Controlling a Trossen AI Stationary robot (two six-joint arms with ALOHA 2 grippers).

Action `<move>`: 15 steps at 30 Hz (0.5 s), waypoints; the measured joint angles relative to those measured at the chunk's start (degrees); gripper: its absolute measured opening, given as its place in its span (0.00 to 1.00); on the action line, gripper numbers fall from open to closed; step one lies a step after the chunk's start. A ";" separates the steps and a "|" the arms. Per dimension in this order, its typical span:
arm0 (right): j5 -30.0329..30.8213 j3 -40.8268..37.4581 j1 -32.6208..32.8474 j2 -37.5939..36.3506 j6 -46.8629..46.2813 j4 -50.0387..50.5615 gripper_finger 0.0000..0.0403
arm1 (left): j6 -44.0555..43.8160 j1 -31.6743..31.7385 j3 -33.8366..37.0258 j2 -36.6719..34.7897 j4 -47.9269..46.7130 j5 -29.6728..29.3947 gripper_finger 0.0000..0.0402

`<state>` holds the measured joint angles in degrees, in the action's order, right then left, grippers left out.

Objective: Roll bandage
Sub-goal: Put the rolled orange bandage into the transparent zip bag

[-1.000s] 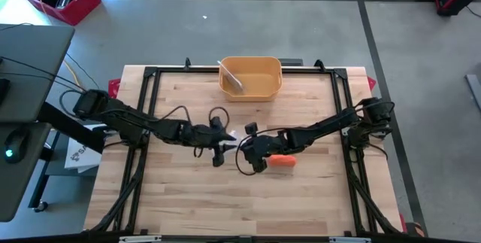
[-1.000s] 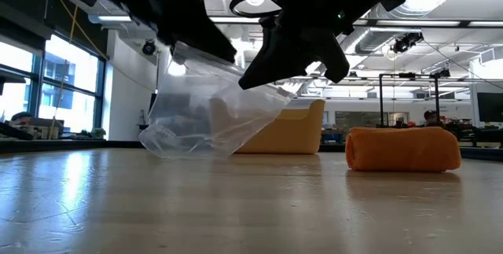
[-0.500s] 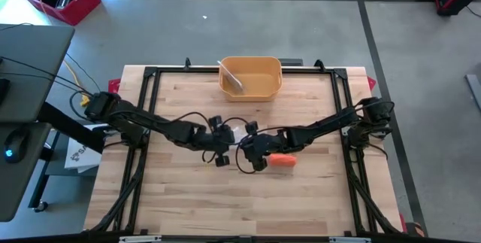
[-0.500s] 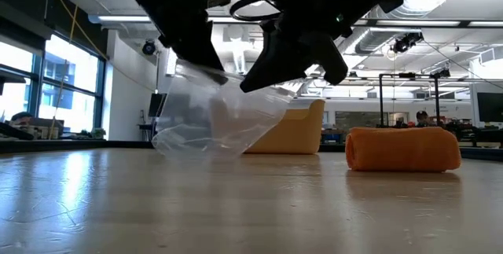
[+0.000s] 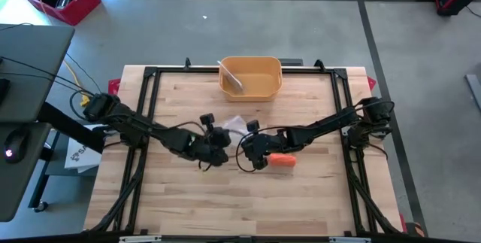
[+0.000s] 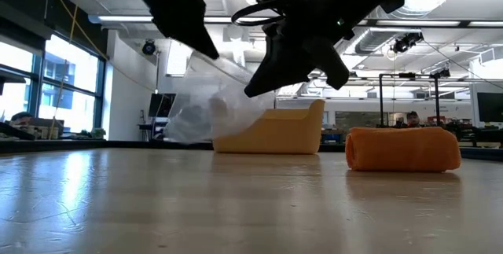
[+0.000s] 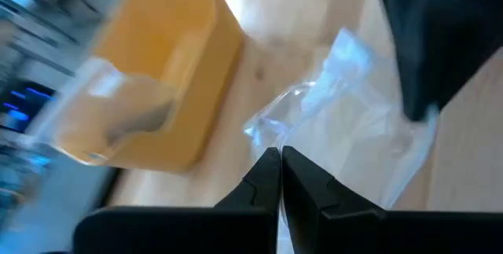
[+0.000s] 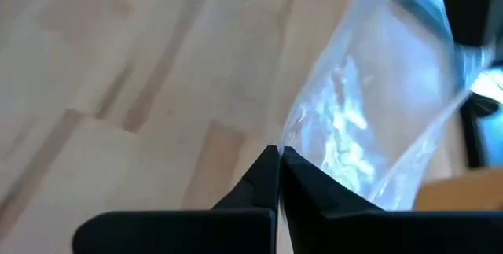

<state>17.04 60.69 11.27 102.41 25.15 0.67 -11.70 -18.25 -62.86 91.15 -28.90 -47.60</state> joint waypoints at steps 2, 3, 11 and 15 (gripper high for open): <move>2.37 0.00 -0.01 0.00 -0.66 -0.31 0.00 | 0.00 -2.03 -0.01 0.00 0.66 -4.47 0.00; 3.59 0.00 -0.04 0.00 -0.61 -0.59 0.00 | -0.03 -2.90 0.01 0.03 0.96 -6.26 0.00; 3.50 0.00 -0.02 -2.01 -2.01 -2.60 0.22 | -1.57 -5.58 -0.03 6.17 3.24 -11.06 0.00; -1.20 -0.03 0.37 -7.34 -6.77 5.93 0.39 | -4.49 -5.08 -0.02 10.61 3.22 -13.06 0.00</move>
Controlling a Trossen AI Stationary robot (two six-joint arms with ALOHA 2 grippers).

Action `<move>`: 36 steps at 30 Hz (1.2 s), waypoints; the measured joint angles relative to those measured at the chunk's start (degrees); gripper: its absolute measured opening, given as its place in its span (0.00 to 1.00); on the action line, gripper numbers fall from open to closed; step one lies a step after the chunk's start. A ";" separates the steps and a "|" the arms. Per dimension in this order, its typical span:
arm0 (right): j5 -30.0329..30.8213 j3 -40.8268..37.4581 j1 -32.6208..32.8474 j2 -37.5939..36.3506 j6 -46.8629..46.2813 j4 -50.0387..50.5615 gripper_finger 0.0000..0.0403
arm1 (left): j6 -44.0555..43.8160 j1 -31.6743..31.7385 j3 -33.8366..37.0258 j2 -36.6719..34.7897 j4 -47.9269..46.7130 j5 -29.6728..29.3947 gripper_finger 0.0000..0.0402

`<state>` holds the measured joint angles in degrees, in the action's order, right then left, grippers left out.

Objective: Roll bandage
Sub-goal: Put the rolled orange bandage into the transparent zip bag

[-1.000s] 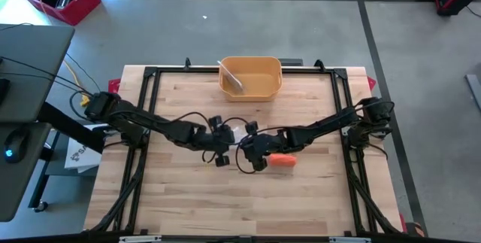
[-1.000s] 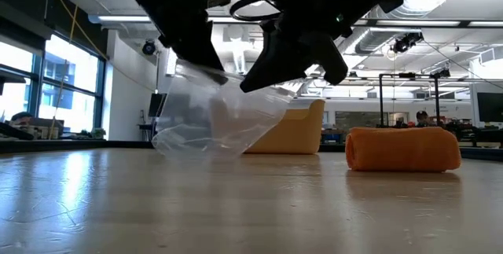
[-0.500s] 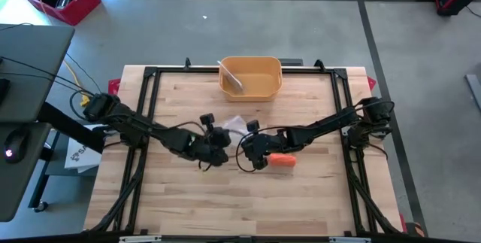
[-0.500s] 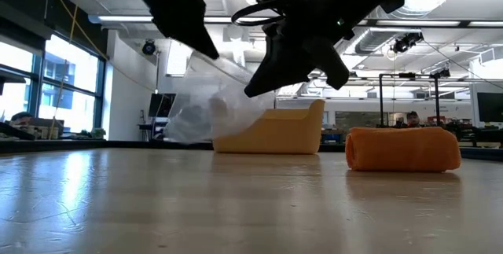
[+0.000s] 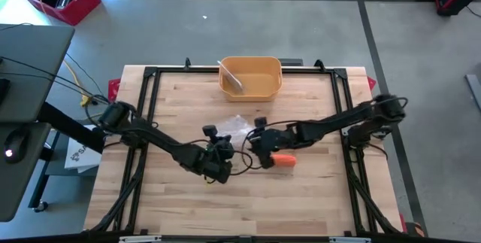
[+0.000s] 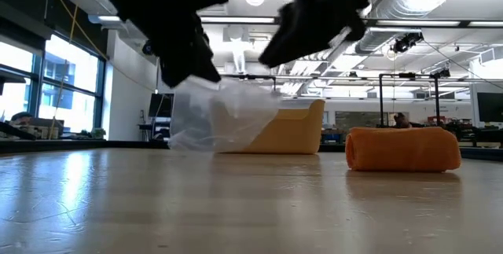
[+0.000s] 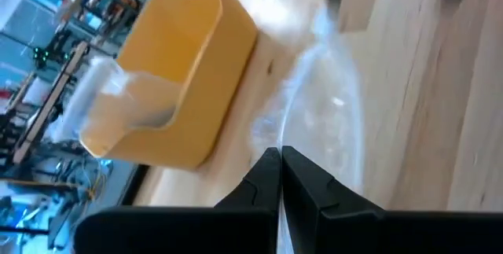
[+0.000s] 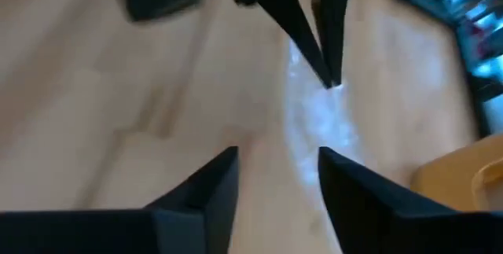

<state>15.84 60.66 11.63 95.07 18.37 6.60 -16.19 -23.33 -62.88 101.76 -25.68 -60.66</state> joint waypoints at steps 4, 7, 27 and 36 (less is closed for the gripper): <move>-4.00 -3.49 2.34 -7.45 -8.00 11.00 0.45 | -3.47 0.39 0.01 2.56 0.09 0.87 0.00; -4.21 -10.91 5.39 -14.81 -14.43 15.10 0.44 | -5.83 0.40 0.01 3.49 0.18 1.30 0.00; 1.43 -42.84 16.88 -35.08 -36.41 -5.07 0.64 | -9.34 2.21 0.01 3.84 0.43 12.49 0.00; 5.56 -52.04 17.66 -33.55 -36.21 -22.09 0.67 | -13.32 3.08 0.01 3.84 1.67 15.19 0.00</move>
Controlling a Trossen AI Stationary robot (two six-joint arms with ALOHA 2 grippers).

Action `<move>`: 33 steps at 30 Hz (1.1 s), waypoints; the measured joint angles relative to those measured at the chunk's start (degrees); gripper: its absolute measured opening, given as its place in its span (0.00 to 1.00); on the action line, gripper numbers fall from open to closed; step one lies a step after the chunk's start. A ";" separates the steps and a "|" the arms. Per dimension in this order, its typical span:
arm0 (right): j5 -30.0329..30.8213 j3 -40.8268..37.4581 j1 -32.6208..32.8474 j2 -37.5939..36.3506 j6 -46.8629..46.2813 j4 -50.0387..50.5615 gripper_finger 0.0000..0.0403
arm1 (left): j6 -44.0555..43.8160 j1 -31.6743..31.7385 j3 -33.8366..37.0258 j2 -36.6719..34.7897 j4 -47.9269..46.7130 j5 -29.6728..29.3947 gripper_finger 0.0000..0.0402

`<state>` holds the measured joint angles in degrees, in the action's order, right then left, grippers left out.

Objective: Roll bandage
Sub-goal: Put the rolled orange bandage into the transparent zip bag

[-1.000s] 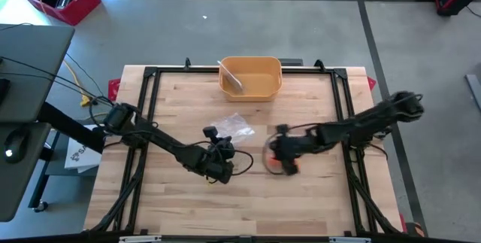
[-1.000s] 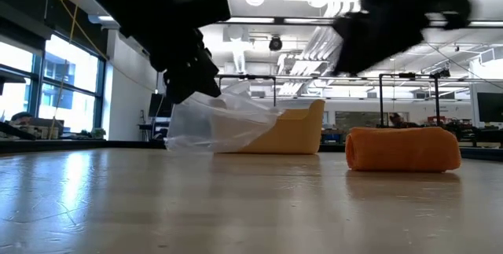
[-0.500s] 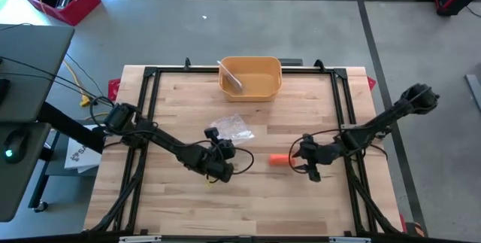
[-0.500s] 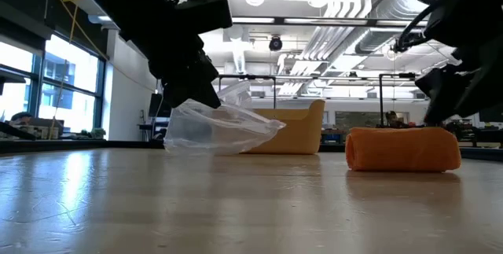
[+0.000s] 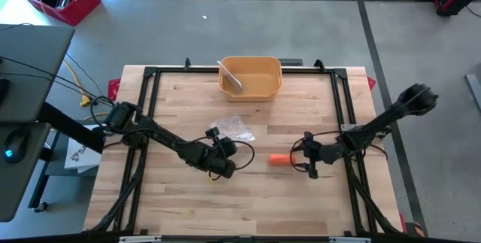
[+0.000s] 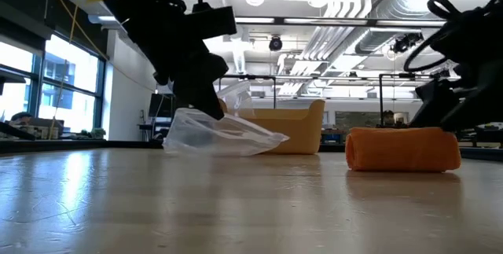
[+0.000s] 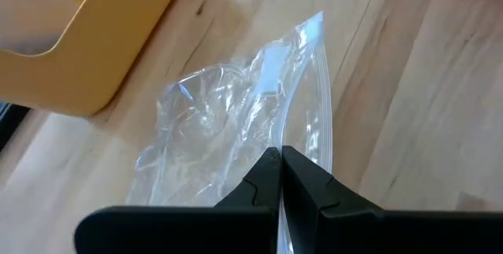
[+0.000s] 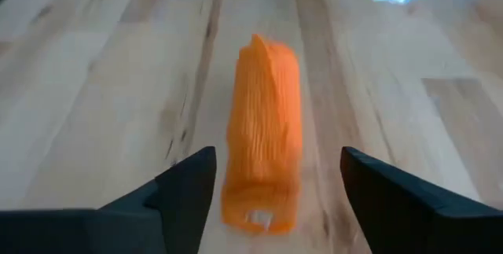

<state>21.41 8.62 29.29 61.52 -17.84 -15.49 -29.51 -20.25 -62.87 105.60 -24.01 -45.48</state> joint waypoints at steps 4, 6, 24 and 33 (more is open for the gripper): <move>0.47 -1.23 -0.01 3.89 2.11 -7.63 0.58 | -0.30 0.02 0.00 -0.02 1.14 0.00 0.00; -0.14 -1.25 0.01 6.78 2.83 -10.60 0.54 | -0.36 0.02 0.00 -0.02 1.70 0.01 0.00; 8.28 12.28 -0.62 21.40 4.40 -23.47 0.08 | -3.71 -0.46 -0.02 -0.04 12.09 -1.60 0.00; 17.09 19.56 -4.50 22.78 9.00 -15.71 0.08 | -12.44 -0.01 -0.02 -2.01 17.46 -3.57 0.00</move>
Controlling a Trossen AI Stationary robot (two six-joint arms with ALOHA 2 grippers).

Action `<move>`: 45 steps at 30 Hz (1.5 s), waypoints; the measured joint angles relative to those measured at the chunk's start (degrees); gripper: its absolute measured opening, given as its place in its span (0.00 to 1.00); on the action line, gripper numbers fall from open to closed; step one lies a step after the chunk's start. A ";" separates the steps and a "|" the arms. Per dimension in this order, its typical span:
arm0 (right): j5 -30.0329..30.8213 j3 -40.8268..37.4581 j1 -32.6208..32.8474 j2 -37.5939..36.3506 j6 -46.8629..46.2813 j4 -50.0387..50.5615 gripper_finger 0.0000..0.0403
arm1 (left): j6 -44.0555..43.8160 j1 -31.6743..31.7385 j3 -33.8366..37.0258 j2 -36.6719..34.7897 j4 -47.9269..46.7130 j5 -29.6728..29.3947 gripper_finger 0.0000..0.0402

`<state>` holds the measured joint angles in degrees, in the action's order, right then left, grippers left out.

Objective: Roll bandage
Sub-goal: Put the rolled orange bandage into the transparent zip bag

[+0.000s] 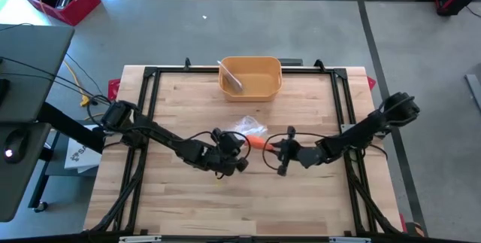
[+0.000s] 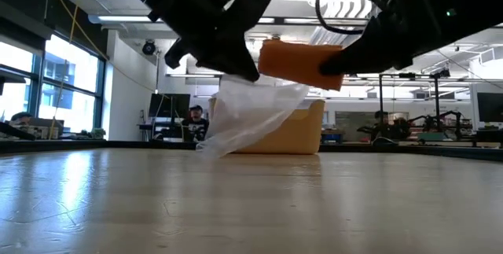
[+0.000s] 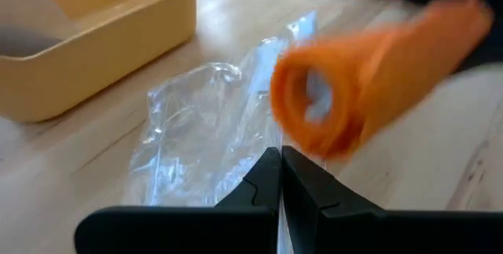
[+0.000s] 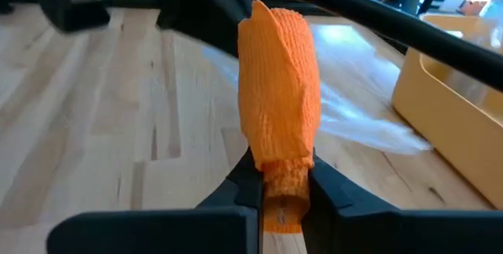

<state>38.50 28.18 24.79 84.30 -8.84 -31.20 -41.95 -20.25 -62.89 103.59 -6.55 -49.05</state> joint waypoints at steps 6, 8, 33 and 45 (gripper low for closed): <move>0.81 2.75 -0.39 5.12 0.79 0.26 0.08 | -0.91 0.09 0.16 -0.91 1.31 -1.17 0.00; 1.90 3.29 -0.42 6.22 -1.37 1.34 0.08 | -0.88 0.11 0.17 -1.14 1.40 -1.21 0.00; -2.89 4.88 -5.33 7.09 -19.13 1.76 0.08 | 6.45 -0.41 -0.02 -1.47 9.88 0.52 0.00; -11.26 4.88 -10.99 7.09 -27.17 -6.80 0.08 | 10.64 -1.28 0.02 -1.44 14.11 0.52 0.00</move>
<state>27.23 33.07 13.80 91.39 -36.01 -38.00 -31.31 -21.53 -62.87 102.15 7.55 -48.53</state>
